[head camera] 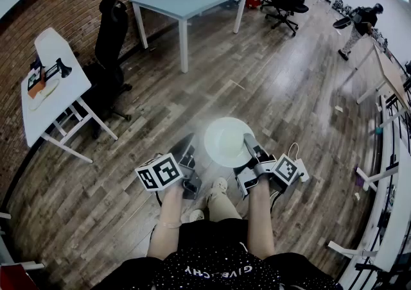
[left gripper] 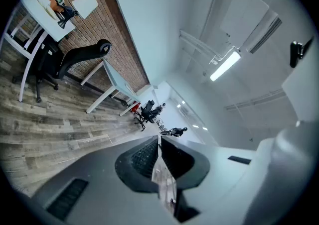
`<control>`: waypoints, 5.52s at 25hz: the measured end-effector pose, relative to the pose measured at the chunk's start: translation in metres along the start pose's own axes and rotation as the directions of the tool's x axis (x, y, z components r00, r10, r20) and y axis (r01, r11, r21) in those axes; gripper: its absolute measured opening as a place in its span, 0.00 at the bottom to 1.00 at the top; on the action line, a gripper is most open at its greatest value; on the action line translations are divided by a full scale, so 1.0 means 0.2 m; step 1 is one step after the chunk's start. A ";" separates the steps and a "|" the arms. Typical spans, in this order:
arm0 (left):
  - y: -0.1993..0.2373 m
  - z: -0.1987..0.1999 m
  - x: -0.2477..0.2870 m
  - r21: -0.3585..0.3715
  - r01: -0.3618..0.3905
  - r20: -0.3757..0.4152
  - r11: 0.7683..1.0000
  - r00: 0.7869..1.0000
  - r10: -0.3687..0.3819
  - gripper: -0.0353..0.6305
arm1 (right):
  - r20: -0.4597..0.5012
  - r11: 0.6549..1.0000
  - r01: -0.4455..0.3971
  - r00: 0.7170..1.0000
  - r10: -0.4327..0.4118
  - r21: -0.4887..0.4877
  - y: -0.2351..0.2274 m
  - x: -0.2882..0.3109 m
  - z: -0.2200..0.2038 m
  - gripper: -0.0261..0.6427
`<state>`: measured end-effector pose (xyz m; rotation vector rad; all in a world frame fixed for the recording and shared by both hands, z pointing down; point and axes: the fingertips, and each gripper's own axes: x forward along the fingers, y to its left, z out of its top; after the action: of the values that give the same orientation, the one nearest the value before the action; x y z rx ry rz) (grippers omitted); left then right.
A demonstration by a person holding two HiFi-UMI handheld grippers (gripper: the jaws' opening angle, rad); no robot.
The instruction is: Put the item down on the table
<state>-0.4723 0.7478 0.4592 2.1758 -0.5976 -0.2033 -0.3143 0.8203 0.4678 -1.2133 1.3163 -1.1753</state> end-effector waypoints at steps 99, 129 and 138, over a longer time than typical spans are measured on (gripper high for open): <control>1.39 1.98 3.69 -0.053 -0.051 -0.043 0.997 0.998 0.049 0.10 | 0.051 0.997 0.059 0.997 -0.061 0.050 -0.35 3.76 2.18 0.10; 1.52 2.33 4.90 -0.018 -0.121 0.082 0.992 0.989 0.122 0.10 | -0.055 0.999 -0.030 0.998 0.032 0.020 -0.40 4.71 3.22 0.10; 1.61 2.46 5.21 -0.045 -0.154 0.123 0.987 0.980 0.159 0.10 | -0.113 1.000 -0.019 0.993 0.022 0.020 -0.43 5.04 3.43 0.10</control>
<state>0.1557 -0.2711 0.4643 2.0819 -0.8276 -0.2659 0.3292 -0.2179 0.4629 -1.1314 1.3952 -1.2541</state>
